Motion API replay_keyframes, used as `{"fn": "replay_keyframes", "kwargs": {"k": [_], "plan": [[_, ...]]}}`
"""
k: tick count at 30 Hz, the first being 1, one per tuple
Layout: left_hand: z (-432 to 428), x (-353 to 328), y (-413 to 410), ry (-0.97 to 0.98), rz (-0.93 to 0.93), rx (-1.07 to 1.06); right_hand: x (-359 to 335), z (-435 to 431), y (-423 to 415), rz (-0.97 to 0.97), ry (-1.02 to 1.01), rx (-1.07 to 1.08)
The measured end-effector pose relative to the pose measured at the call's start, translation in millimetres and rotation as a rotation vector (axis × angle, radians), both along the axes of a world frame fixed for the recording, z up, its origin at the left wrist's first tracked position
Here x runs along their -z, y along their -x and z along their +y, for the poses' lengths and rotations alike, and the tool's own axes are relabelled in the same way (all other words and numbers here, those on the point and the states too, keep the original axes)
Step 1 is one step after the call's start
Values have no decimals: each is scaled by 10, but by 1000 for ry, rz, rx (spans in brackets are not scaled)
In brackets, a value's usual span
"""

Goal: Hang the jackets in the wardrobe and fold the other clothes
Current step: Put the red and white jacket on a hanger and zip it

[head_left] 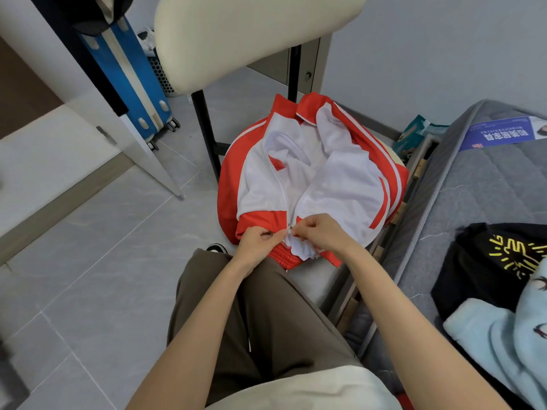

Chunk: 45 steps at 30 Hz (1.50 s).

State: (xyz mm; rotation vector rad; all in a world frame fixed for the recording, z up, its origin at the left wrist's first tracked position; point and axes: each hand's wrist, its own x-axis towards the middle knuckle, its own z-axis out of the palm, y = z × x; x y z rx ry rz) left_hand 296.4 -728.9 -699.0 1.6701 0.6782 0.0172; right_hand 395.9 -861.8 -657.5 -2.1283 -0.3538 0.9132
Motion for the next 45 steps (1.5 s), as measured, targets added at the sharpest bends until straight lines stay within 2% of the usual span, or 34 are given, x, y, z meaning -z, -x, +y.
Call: {"fn": "replay_keyframes", "kwargs": {"k": [4,6,9,12,14,15,18,20,23,26,30,34,39,42,45], "plan": [[-17,-43,6,-24,20,-51,-101,79,-104,-33,68,-190],[-17,-27,19,-65,48,-77,-115,119,-139,145,38,-85],[7,4,37,-143,77,-51,-123,145,-207,534,-111,147],[24,28,60,-255,115,22,-251,180,-416,694,-365,334],[21,13,78,-277,130,26,-389,205,-587,650,-484,419],[19,8,85,-295,134,13,-445,205,-651,584,-479,425],[-6,-38,138,-401,132,-10,-528,141,-718,351,-276,287],[-56,-97,203,-498,141,-35,-537,85,-713,263,-156,198],[-169,-219,239,-708,84,-88,-549,20,-710,206,-103,147],[-276,-408,2,-852,2,5,-587,-27,-721,162,-82,61],[-335,-534,-489,-932,38,184,-650,-66,-783,132,-31,-25],[-407,-544,-693,-1001,90,174,-686,-122,-841,146,5,-56],[-434,-498,-547,-913,1,207,-765,-132,-932,256,-241,184],[-389,-505,-459,-869,-14,222,-841,-71,-944,247,-287,233],[-325,-502,-405,-859,24,284,-853,-7,-865,340,-352,323]]}}
